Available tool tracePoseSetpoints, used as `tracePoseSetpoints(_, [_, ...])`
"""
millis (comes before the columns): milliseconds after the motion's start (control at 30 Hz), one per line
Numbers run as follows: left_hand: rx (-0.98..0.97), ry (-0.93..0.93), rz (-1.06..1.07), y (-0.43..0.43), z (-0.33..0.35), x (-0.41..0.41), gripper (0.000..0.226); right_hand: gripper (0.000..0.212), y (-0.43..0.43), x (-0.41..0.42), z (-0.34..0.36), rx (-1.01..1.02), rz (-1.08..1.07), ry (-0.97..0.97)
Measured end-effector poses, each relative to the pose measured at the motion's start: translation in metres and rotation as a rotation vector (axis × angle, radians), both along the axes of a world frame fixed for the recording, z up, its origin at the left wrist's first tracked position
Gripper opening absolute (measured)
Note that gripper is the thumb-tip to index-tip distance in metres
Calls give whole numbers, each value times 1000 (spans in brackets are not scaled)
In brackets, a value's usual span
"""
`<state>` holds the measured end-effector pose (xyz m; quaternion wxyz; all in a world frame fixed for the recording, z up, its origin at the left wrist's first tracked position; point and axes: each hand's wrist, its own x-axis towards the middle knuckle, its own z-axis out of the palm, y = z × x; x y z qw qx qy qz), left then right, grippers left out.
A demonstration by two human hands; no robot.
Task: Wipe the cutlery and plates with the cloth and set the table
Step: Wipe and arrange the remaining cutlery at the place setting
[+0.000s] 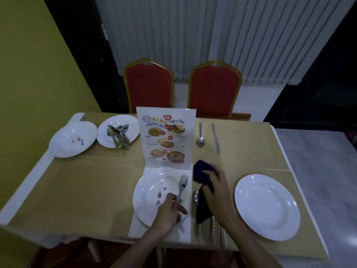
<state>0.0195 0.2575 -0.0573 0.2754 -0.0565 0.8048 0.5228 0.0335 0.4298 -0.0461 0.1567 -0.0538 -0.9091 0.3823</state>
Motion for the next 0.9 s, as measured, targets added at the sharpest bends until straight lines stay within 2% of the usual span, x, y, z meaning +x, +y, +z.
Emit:
tracePoseSetpoints(67, [59, 49, -22, 1, 20, 11, 22, 63, -16, 8, 6, 394, 254, 40])
tracePoseSetpoints(100, [64, 104, -30, -1, 28, 17, 25, 70, -18, 8, 11, 502, 296, 32])
tracePoseSetpoints(200, [98, 209, -52, -9, 46, 27, 26, 79, -22, 4, 28, 451, 82, -15])
tracePoseSetpoints(233, [124, 216, -47, -13, 51, 28, 26, 79, -29, 7, 32, 447, 68, 8])
tracePoseSetpoints(367, [163, 209, -80, -25, 65, 17, 29, 73, -33, 13, 43, 533, 235, 80])
tracePoseSetpoints(433, [167, 172, -100, -31, 67, 17, 32, 67, -19, 3, 55, 500, 148, 49])
tracePoseSetpoints(500, [157, 144, -81, -39, 69, 16, 33, 60, -5, -9, 66, 376, 14, 3])
tracePoseSetpoints(567, [81, 189, -61, -40, 73, 9, 30, 61, -6, -12, 76, 191, -111, 65])
tracePoseSetpoints(633, [-5, 299, -58, -41, 78, 3, 21, 64, -21, -5, 82, 291, -63, 206])
tracePoseSetpoints(733, [-96, 495, -59, -37, 85, 5, 22, 70, -42, 11, 81, 702, 235, 248])
tracePoseSetpoints(833, [-87, 554, -16, -35, 88, 10, 26, 80, -47, 6, 79, 672, 11, 176])
tracePoseSetpoints(900, [-78, 559, 30, -37, 89, 10, 25, 76, -58, 8, 70, 711, 35, 250])
